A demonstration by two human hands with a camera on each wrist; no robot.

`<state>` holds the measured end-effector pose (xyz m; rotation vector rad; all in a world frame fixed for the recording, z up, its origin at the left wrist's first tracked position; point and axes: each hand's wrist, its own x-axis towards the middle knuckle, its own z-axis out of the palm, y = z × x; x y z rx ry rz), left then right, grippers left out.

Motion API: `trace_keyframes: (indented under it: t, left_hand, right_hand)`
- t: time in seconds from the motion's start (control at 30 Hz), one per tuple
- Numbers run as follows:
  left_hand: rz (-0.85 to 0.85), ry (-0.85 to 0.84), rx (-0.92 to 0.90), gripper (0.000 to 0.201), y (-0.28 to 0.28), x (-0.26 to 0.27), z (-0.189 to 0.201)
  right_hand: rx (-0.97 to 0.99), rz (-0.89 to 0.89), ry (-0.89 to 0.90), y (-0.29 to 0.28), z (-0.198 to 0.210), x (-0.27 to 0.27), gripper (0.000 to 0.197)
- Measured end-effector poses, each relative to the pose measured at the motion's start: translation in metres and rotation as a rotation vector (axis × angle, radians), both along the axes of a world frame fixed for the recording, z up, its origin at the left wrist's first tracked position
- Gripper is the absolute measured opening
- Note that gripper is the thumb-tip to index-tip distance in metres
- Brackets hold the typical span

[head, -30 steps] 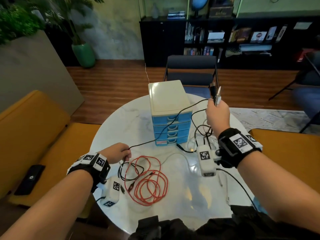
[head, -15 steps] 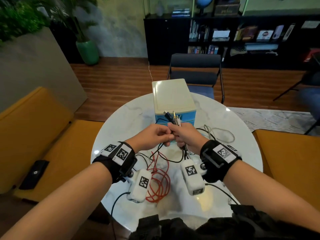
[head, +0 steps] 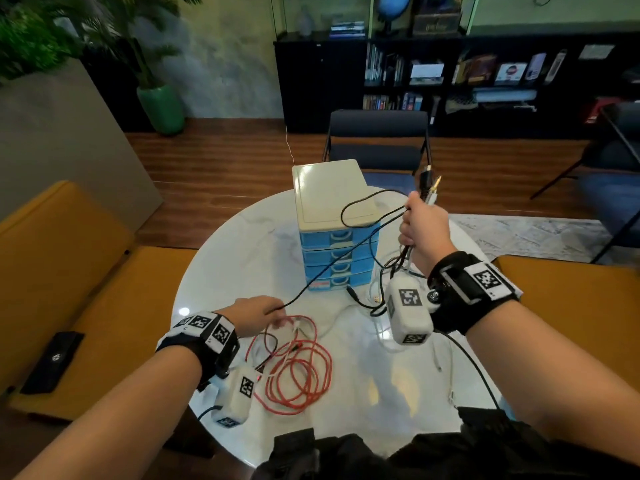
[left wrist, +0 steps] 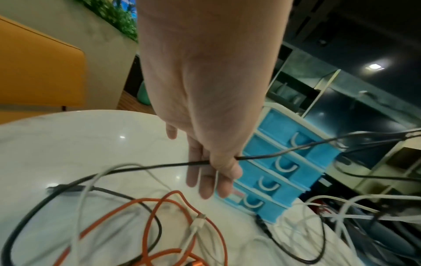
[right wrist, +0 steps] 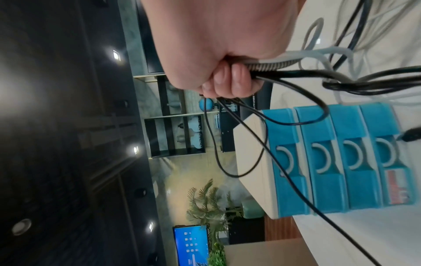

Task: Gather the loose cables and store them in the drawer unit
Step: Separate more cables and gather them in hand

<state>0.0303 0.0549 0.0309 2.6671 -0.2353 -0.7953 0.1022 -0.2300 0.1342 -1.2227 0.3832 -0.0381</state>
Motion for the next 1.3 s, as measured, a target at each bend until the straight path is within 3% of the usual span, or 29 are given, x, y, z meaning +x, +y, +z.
trace_keyframes:
  t: [0.1,0.17,0.33,0.47,0.57,0.67,0.83,0.97,1.13,1.23,1.3]
  left_hand:
    - [0.032,0.031,0.116,0.023,0.023,-0.004,-0.009]
    - [0.104,-0.009,0.070,0.022,0.030,-0.003,-0.009]
    - [0.305,-0.141,-0.404,0.018,0.000,0.007,0.025]
    - [0.307,-0.106,-0.751,0.022,-0.038,0.012,0.057]
    - [0.219,-0.094,-0.832,0.012,-0.061,0.012,0.067]
    - [0.150,-0.074,-0.855,0.012,-0.076,0.010,0.067]
    - [0.077,-0.018,-0.743,0.018,-0.076,0.006,0.049]
    - [0.009,-0.029,-0.516,0.023,-0.056,0.000,0.025]
    - [0.021,-0.019,-0.156,0.034,-0.017,-0.009,-0.003]
    - [0.012,-0.033,0.070,0.035,0.001,-0.015,-0.007]
    - [0.053,-0.023,0.054,0.036,0.009,-0.015,-0.006]
  right_hand:
    - [-0.039,-0.113,-0.063,-0.005,0.007,0.001,0.022]
    - [-0.092,-0.105,-0.088,-0.004,0.006,0.000,0.020]
    - [-0.431,0.185,-0.057,0.015,-0.013,-0.012,0.023]
    - [-0.635,0.464,-0.062,0.038,-0.027,-0.033,0.035]
    - [-0.538,0.622,0.001,0.049,-0.034,-0.041,0.040]
    - [-0.447,0.707,0.018,0.047,-0.036,-0.041,0.027]
    - [-0.501,0.595,-0.012,0.037,-0.033,-0.032,0.022]
    - [-0.310,0.333,0.008,0.022,-0.021,-0.017,0.015]
    - [-0.187,0.043,-0.036,0.001,-0.014,-0.002,0.021]
    - [-0.212,-0.106,-0.058,-0.005,-0.012,0.002,0.020]
    - [-0.267,-0.130,-0.079,-0.007,-0.013,0.002,0.018]
